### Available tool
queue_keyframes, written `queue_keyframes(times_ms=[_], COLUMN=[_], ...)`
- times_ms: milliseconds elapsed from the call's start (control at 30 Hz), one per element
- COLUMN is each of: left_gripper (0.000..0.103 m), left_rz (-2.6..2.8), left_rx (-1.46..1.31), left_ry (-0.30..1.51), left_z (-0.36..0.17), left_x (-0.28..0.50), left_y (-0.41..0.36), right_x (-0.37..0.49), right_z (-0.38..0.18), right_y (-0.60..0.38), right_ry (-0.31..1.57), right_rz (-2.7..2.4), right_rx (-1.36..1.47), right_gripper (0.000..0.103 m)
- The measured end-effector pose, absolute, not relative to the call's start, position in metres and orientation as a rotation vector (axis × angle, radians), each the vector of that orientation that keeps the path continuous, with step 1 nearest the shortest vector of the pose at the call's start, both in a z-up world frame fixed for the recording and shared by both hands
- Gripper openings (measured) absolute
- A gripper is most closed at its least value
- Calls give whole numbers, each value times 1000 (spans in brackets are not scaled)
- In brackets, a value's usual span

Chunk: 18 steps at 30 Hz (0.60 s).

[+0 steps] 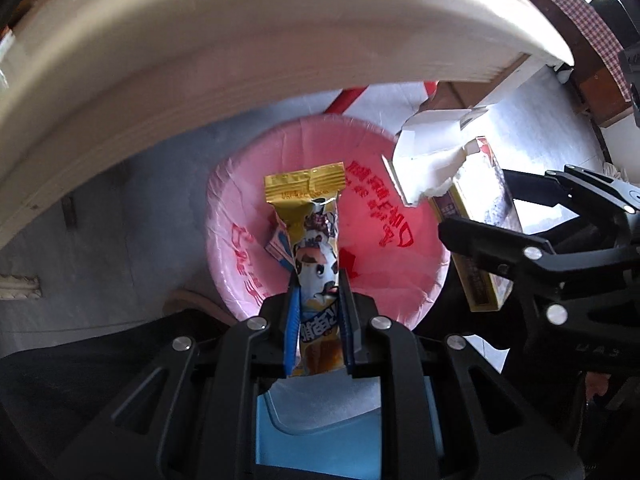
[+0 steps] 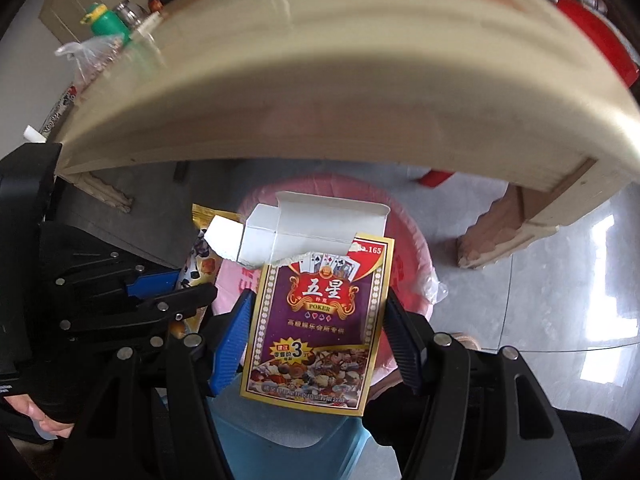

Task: Collect trash
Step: 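Lift the candy bar and card box and carry both over the pink bin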

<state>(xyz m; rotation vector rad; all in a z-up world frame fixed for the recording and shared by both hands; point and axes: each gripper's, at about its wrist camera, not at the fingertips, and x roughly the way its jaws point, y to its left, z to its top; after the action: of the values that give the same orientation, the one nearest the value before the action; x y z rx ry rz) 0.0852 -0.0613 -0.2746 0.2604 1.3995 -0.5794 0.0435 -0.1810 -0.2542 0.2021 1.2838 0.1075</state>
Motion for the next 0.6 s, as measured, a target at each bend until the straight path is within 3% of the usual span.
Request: queue_keyframes(times_ms=[600], left_gripper=[17], left_rz=[-536], left_rx=[300], left_ry=[1629], left_z=[-360], left_x=[107], left_y=[-85], right_x=[67], right_z=[-349], right_y=[-193], right_ry=[1481], right_rz=[136], right_rx=[240], right_gripper=[62])
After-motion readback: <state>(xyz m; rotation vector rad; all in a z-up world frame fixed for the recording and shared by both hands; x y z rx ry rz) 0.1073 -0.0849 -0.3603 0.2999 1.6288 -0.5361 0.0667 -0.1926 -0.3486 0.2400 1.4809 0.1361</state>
